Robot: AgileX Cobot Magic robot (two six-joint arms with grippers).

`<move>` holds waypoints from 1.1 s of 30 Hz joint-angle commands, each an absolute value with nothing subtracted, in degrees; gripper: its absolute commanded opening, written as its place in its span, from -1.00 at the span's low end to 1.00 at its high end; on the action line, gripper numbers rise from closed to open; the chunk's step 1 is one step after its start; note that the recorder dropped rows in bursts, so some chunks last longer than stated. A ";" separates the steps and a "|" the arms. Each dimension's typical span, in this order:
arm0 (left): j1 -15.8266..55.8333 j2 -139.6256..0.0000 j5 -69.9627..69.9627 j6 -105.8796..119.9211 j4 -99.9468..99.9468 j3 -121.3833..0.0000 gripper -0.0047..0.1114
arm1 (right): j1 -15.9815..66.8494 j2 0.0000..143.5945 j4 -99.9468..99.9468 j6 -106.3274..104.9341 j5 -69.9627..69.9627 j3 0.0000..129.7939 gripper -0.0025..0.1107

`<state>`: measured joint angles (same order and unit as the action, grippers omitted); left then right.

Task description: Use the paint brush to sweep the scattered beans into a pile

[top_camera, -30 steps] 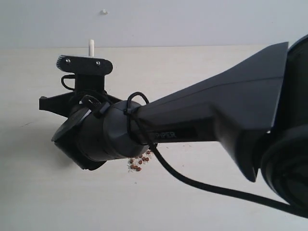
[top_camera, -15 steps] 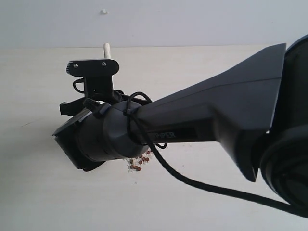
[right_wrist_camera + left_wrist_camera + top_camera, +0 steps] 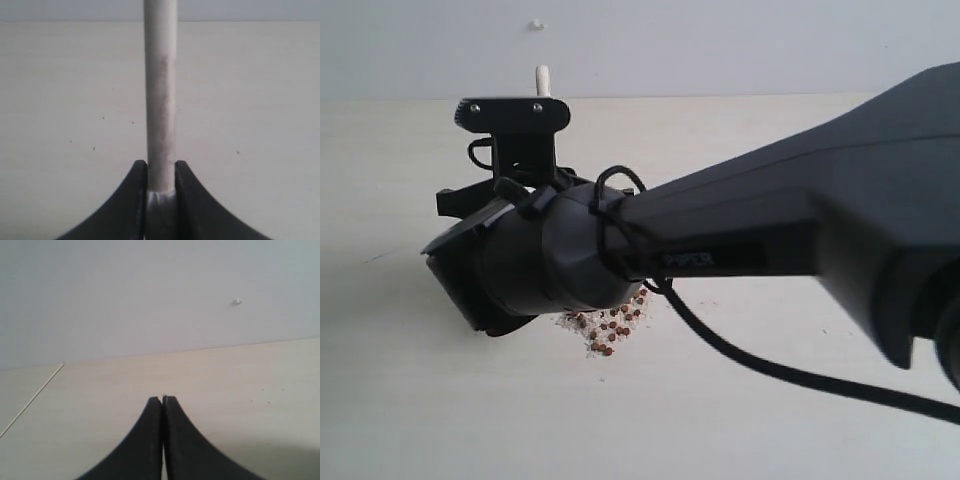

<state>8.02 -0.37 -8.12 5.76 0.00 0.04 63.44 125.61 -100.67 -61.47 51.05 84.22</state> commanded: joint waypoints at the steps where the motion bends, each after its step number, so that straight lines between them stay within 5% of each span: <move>1: 7.96 0.00 -8.04 5.74 -0.37 0.00 -0.92 | 63.31 120.96 -97.33 -65.63 51.54 84.36 -0.96; 8: 7.96 0.00 -8.04 5.74 -0.37 0.00 -0.92 | 63.31 116.19 -94.07 -85.40 69.96 84.36 -0.96; 13: 7.96 0.00 -8.04 5.74 -0.37 0.00 -0.92 | 63.02 115.79 -94.08 -92.24 69.96 81.52 -0.96; 25: 7.96 0.00 -8.04 5.74 -0.37 0.00 -0.92 | 63.25 116.29 -91.39 -59.73 69.96 62.28 -0.96; 33: 7.96 0.00 -8.04 5.74 -0.37 0.00 -0.92 | 63.25 122.61 -87.69 -56.97 69.96 60.99 -0.96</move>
<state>8.02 -0.37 -8.12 5.76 0.00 0.04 63.32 120.55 -90.12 -57.71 69.25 61.24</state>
